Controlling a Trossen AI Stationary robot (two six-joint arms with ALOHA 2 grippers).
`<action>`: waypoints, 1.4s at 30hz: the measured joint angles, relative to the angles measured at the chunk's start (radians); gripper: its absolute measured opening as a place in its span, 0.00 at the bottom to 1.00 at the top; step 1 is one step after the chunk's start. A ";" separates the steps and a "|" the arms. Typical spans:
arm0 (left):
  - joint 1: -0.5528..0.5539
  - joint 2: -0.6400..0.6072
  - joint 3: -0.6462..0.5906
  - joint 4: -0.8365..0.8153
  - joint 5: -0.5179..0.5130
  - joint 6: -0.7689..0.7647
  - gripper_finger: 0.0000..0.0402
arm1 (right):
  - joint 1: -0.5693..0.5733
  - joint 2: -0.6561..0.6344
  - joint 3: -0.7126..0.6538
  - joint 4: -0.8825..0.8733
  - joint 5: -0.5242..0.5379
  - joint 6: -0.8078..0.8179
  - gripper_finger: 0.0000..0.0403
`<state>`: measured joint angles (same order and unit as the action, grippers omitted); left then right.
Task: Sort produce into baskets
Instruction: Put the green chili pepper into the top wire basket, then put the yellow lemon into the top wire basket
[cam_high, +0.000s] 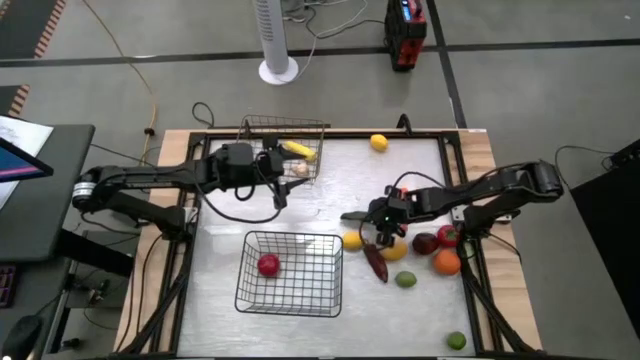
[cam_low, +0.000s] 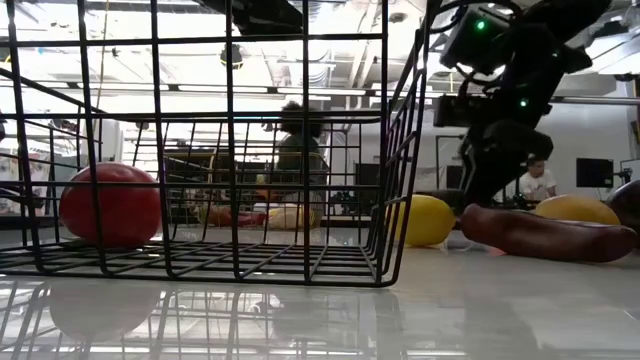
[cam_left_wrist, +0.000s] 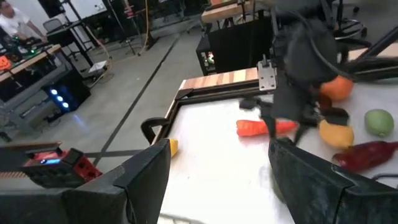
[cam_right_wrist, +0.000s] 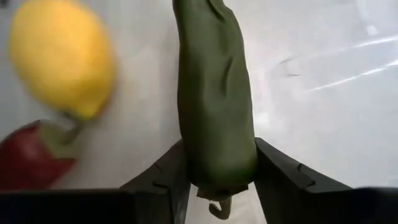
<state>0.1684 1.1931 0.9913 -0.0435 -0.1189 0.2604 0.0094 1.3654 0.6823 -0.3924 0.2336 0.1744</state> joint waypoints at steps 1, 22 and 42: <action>0.000 -0.013 0.000 -0.017 -0.001 -0.001 0.65 | -0.008 -0.019 0.000 -0.005 0.025 -0.008 0.44; 0.066 -0.116 -0.119 0.151 -0.053 -0.009 0.65 | -0.312 0.270 0.533 0.282 0.123 -0.475 0.48; 0.067 -0.137 -0.120 0.096 -0.090 0.020 0.65 | -0.414 0.550 0.966 -0.027 -0.128 -0.433 0.70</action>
<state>0.2356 1.0559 0.8713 0.0521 -0.2089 0.2800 -0.4047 1.9157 1.6485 -0.4192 0.1055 -0.2581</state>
